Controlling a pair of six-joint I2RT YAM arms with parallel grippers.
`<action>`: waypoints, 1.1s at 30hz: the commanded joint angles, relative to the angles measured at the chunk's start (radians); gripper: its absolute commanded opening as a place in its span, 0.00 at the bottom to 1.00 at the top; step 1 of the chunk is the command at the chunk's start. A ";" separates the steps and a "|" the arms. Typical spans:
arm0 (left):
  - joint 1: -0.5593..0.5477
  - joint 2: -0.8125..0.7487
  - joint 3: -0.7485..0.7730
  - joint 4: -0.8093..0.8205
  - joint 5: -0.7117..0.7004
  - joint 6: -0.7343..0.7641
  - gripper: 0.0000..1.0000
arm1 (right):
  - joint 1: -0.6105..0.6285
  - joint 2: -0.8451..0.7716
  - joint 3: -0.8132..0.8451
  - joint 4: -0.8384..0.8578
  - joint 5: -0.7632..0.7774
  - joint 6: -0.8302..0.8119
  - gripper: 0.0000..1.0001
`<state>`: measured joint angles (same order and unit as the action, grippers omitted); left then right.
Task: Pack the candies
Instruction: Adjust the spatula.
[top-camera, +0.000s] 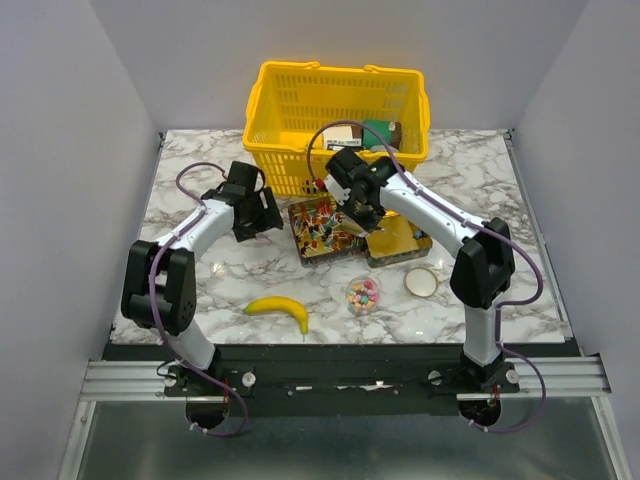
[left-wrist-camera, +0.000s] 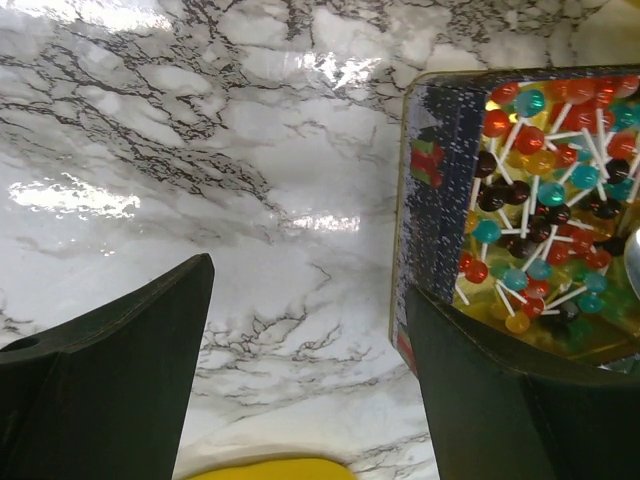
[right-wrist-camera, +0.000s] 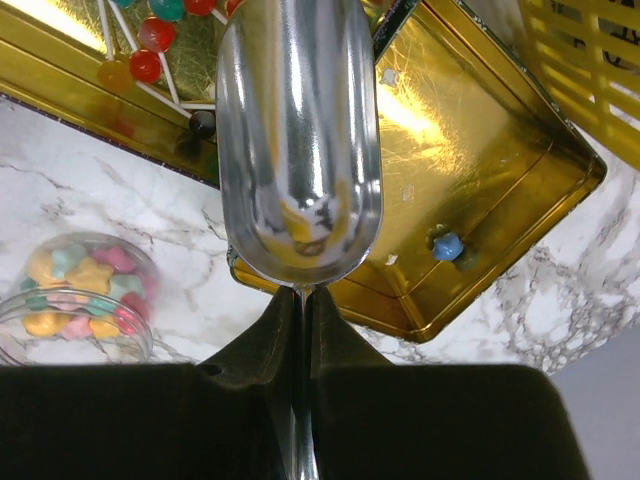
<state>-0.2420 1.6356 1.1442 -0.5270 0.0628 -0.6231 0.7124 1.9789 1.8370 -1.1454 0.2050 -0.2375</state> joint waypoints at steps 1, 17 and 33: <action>0.013 0.096 0.055 -0.028 0.038 -0.033 0.88 | 0.012 -0.038 0.004 -0.016 -0.027 -0.094 0.01; 0.027 0.325 0.266 -0.068 -0.043 -0.044 0.85 | 0.067 0.026 -0.031 -0.048 -0.001 -0.115 0.01; 0.021 0.371 0.204 0.060 0.023 0.028 0.84 | 0.064 0.195 0.042 0.062 -0.036 -0.134 0.01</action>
<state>-0.2157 1.9739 1.3941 -0.5549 0.0422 -0.6491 0.7715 2.1277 1.8347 -1.1206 0.1844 -0.3653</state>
